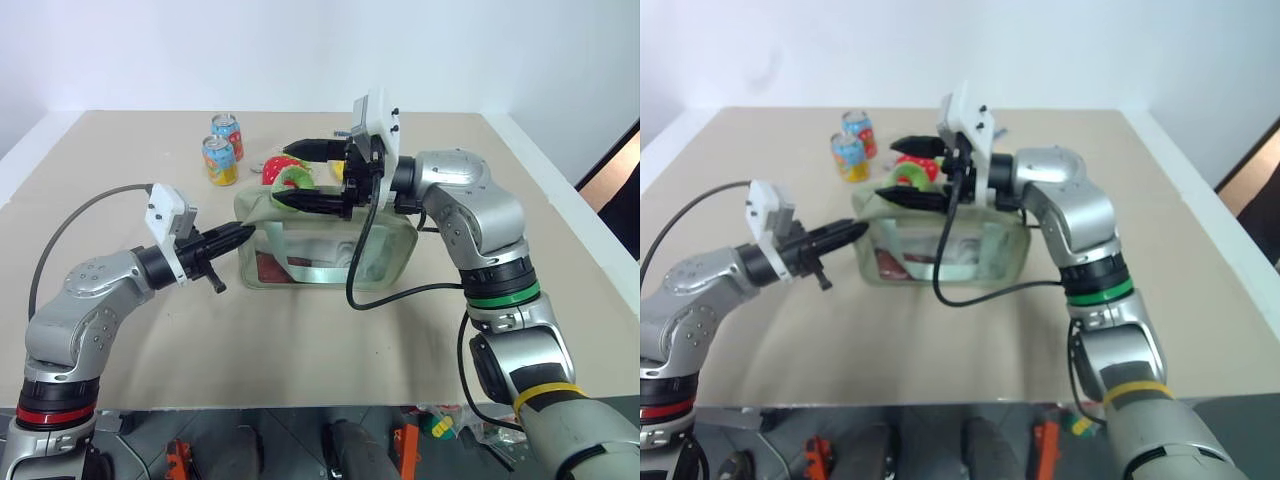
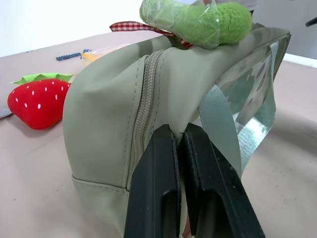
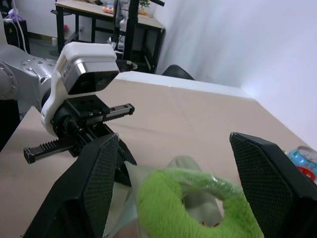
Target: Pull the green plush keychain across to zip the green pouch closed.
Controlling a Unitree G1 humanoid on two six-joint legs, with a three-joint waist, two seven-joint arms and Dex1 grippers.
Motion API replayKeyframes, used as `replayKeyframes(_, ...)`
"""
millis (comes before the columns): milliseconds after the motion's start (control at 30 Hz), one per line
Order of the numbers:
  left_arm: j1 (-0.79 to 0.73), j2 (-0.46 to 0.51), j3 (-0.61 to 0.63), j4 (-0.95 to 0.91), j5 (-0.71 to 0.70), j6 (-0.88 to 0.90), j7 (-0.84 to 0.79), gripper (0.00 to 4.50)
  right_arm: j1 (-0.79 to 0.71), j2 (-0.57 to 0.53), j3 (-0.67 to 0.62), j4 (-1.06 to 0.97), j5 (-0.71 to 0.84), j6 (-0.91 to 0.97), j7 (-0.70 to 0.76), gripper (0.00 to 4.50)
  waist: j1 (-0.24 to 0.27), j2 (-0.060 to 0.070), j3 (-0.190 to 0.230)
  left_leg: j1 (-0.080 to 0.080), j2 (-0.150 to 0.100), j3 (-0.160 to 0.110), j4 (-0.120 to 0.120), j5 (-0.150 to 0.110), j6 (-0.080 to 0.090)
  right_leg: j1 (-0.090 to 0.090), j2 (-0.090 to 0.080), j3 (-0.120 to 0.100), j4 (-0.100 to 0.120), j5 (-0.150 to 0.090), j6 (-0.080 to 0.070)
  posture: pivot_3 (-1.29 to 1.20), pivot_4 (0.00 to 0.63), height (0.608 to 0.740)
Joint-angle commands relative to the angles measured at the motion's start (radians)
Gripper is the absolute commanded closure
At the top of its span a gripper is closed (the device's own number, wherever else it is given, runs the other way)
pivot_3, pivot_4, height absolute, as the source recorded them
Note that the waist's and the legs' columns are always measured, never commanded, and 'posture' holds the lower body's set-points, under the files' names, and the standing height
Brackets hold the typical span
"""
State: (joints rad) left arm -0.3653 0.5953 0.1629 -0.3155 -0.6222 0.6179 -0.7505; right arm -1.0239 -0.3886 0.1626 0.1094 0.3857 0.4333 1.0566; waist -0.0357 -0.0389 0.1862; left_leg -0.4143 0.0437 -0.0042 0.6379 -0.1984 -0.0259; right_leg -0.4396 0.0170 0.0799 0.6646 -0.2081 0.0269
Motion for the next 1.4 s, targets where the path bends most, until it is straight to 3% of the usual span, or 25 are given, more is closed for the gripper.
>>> replayKeyframes(33,-0.015,-0.007,-0.019,-0.029,-0.014,0.009,0.004,4.5,0.013,0.006,0.006,0.004,-0.016,-0.022,0.007,0.81,0.0,0.0,0.0,0.0,0.0,0.0,0.0,0.0,0.0,0.0,0.0,0.0,0.0,0.0,0.0,0.0,0.15,0.74)
replayKeyframes(300,-0.012,-0.015,-0.023,-0.011,-0.009,-0.005,0.003,4.5,0.036,0.026,0.033,0.085,-0.068,-0.079,0.02,0.81,0.0,0.0,0.0,0.0,0.0,-0.001,0.0,0.0,0.0,0.0,0.0,-0.001,0.0,0.0,0.0,0.0,0.15,0.74)
replayKeyframes(633,-0.002,-0.013,-0.021,0.002,-0.004,-0.019,-0.003,4.5,0.034,0.038,0.004,0.107,-0.054,-0.062,0.028,4.12,0.0,0.0,0.0,0.0,0.0,-0.001,0.0,0.0,0.0,0.001,0.001,-0.001,0.0,0.0,0.0,0.0,0.15,0.74)
replayKeyframes(700,-0.001,-0.013,-0.022,0.002,-0.004,-0.02,-0.003,4.5,0.035,0.037,0.0,0.106,-0.052,-0.058,0.028,4.48,0.0,0.0,0.0,0.0,0.0,-0.001,0.0,0.0,0.0,0.001,0.001,-0.001,0.0,0.0,0.0,0.0,0.15,0.74)
replayKeyframes(1000,-0.025,-0.044,-0.016,0.023,0.0,-0.015,0.035,4.5,0.016,0.037,-0.058,0.073,-0.023,-0.119,0.012,4.48,0.0,0.0,0.0,0.0,0.0,-0.001,0.0,0.0,0.0,0.001,0.0,-0.001,0.0,0.0,0.0,0.0,0.15,0.74)
replayKeyframes(1200,-0.056,-0.109,-0.01,-0.02,-0.024,0.042,0.144,4.5,-0.015,-0.125,-0.177,0.101,-0.047,-0.227,0.004,4.48,0.007,0.0,0.0,-0.002,-0.002,-0.002,0.001,0.0,0.0,0.001,-0.002,-0.002,-0.001,0.0,0.001,0.0,0.15,0.74)
replayKeyframes(1400,-0.057,-0.17,-0.011,-0.076,-0.04,0.084,0.247,4.5,0.096,-0.372,-0.275,0.084,-0.104,-0.259,-0.017,4.48,0.009,0.0,0.0,-0.003,-0.004,-0.002,-0.001,0.0,0.0,0.0,-0.003,-0.002,-0.001,-0.002,0.001,0.0,0.15,0.74)
